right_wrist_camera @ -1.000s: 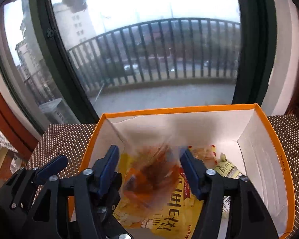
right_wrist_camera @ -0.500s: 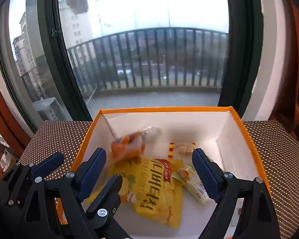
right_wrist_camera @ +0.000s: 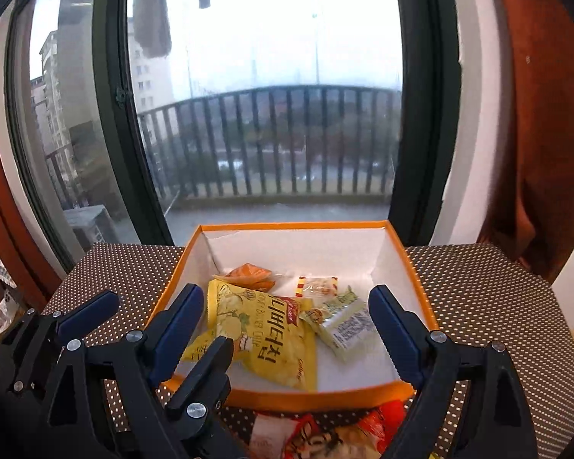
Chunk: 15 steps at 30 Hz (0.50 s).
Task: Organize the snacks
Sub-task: 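Withdraw both tools toward the remaining snacks on the table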
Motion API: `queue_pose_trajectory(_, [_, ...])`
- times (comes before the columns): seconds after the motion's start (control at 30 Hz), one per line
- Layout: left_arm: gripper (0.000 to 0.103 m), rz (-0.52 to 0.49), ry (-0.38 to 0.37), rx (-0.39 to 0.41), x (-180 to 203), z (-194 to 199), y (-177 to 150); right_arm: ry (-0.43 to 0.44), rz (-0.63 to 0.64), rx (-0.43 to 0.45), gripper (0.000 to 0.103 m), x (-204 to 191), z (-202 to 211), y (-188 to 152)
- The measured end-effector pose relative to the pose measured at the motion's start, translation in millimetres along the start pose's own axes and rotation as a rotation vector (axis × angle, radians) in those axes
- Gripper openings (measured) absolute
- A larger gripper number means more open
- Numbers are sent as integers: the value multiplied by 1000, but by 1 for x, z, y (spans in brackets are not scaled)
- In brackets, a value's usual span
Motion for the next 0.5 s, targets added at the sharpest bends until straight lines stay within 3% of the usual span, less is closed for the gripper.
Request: queue_pose_trajectory(0.5, [101, -21, 8, 107, 47, 67, -30, -51, 9, 123, 91, 28, 87, -31])
Point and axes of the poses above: each gripper's, at about its wrist camera, not at the fingertips, and z roughly against the way its jaws point, x to its right, y to its top, the point moved 9 cm from there along -z, roughly the way its jaws point, and after that the axes turned 10 degrees about -y, right-handed, at the moved point
